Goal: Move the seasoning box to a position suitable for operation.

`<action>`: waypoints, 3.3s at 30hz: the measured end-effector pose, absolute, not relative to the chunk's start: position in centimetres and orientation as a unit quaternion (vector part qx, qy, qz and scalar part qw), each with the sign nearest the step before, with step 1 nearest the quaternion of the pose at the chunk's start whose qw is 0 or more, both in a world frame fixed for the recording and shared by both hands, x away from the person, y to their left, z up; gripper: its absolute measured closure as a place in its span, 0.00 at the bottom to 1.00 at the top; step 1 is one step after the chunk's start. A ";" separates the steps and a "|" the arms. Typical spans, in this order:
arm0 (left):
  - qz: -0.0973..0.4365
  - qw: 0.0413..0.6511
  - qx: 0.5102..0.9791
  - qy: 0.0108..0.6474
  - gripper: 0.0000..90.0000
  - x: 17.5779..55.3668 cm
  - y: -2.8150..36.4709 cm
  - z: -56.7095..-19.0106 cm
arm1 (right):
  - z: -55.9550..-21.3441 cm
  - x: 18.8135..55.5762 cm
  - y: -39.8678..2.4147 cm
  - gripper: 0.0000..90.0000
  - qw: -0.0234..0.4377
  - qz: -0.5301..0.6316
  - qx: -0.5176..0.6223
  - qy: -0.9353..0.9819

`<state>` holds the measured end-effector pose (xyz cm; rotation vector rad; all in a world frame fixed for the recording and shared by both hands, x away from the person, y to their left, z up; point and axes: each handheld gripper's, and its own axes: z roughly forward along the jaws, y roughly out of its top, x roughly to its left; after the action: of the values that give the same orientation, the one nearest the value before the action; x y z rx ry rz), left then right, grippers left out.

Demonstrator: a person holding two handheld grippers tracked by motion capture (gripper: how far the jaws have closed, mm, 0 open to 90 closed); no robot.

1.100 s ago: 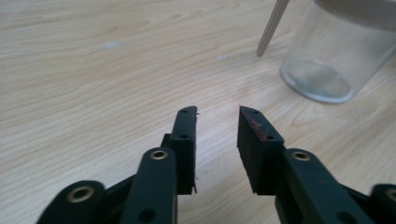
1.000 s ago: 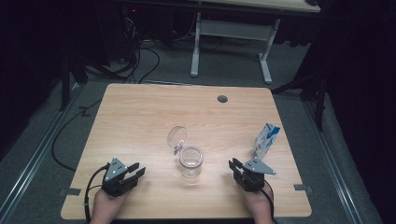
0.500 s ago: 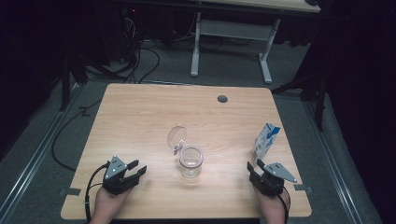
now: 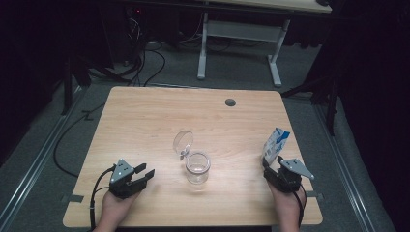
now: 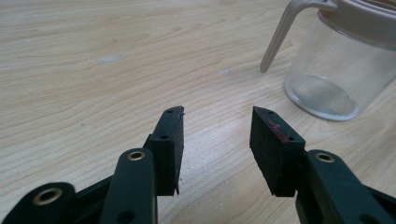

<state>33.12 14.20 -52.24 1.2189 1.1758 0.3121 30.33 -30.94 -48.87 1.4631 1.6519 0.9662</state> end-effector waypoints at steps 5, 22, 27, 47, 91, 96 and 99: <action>0.134 0.657 0.534 0.515 0.61 33.1 14.3 -52.1 | -47.8 31.3 -30.8 0.52 0.374 0.364 0.567 0.637; 0.128 0.662 0.533 0.511 0.60 33.0 14.2 -52.1 | -47.7 30.7 -33.0 1.00 0.371 0.354 0.569 0.643; 0.118 0.667 0.532 0.509 0.59 32.9 14.0 -52.0 | -47.7 30.5 -33.7 0.86 0.355 0.371 0.561 0.649; 0.090 0.682 0.543 0.481 0.46 32.2 13.8 -52.0 | -47.4 32.3 -33.6 0.75 0.341 0.397 0.557 0.645; 0.071 0.707 0.528 0.465 0.45 31.8 14.0 -51.8 | -45.3 31.8 -29.1 1.00 0.242 0.412 0.517 0.710; 0.068 0.710 0.526 0.463 0.45 31.8 14.0 -51.7 | -45.1 31.8 -28.3 1.00 0.240 0.399 0.506 0.726; 0.066 0.710 0.528 0.461 0.45 31.7 13.9 -51.7 | -44.6 32.0 -27.8 1.00 0.231 0.388 0.504 0.736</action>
<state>31.73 13.92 -51.73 1.1707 1.0229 0.1456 32.00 -27.83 -44.65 1.3846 2.0244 1.0670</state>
